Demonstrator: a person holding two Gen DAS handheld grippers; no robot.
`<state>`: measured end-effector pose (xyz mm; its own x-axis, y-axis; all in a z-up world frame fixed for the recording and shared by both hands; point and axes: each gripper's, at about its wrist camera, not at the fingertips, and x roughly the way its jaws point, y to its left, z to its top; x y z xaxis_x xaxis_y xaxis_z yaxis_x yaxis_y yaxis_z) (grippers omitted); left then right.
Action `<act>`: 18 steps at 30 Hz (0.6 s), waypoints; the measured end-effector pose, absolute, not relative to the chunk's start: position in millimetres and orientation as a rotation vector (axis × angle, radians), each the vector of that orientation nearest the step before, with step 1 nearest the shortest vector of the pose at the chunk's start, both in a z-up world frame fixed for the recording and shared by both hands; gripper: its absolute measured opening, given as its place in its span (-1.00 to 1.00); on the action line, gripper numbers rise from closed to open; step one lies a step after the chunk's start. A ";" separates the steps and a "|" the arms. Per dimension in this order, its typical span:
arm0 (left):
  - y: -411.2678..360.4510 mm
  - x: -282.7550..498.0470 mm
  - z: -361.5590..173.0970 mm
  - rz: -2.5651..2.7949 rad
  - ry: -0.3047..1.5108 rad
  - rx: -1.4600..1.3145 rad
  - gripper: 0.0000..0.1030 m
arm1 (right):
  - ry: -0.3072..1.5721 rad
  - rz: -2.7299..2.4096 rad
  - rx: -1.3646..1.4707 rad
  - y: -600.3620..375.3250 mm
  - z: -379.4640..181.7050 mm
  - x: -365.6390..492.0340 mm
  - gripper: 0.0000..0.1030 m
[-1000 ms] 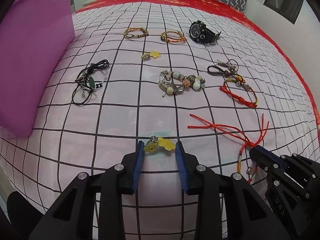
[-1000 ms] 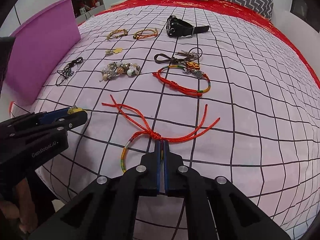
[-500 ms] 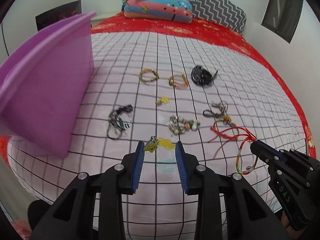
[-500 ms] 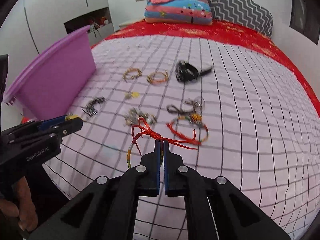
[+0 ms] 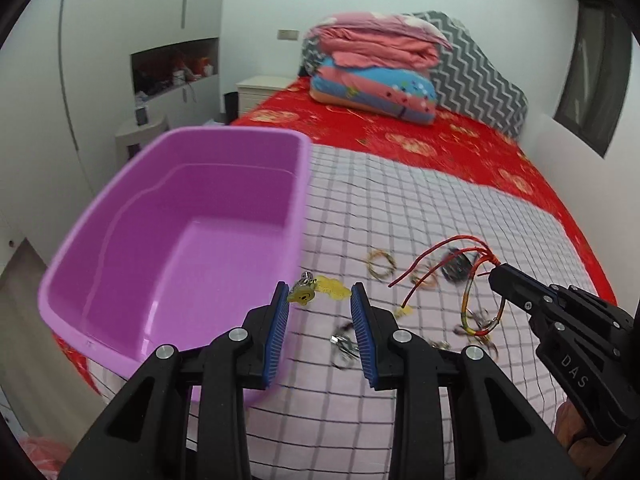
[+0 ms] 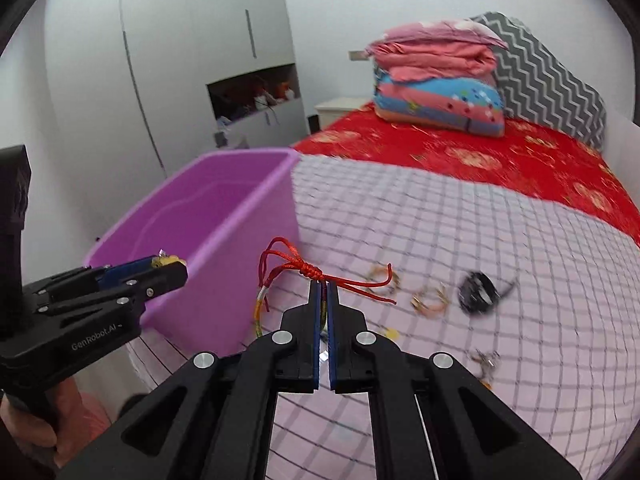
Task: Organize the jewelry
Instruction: 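Carry both held items over the purple basin and open both tools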
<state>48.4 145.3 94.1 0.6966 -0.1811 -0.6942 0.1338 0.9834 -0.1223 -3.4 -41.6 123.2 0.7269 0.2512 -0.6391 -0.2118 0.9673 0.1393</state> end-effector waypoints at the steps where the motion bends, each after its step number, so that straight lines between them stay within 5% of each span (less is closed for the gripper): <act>1: 155.8 53.6 96.4 -0.151 0.778 -0.070 -0.40 | 0.706 0.278 0.055 -30.5 128.9 4.1 -0.94; 18: 277.7 113.1 59.4 0.102 0.870 -0.179 -0.38 | 0.827 0.494 -0.043 124.7 118.9 117.0 -0.94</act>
<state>113.1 277.7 59.4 0.6409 0.0164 -0.7675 -0.1623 0.9801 -0.1147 117.0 124.7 118.9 0.5709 0.4047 -0.7143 -0.4374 0.8862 0.1526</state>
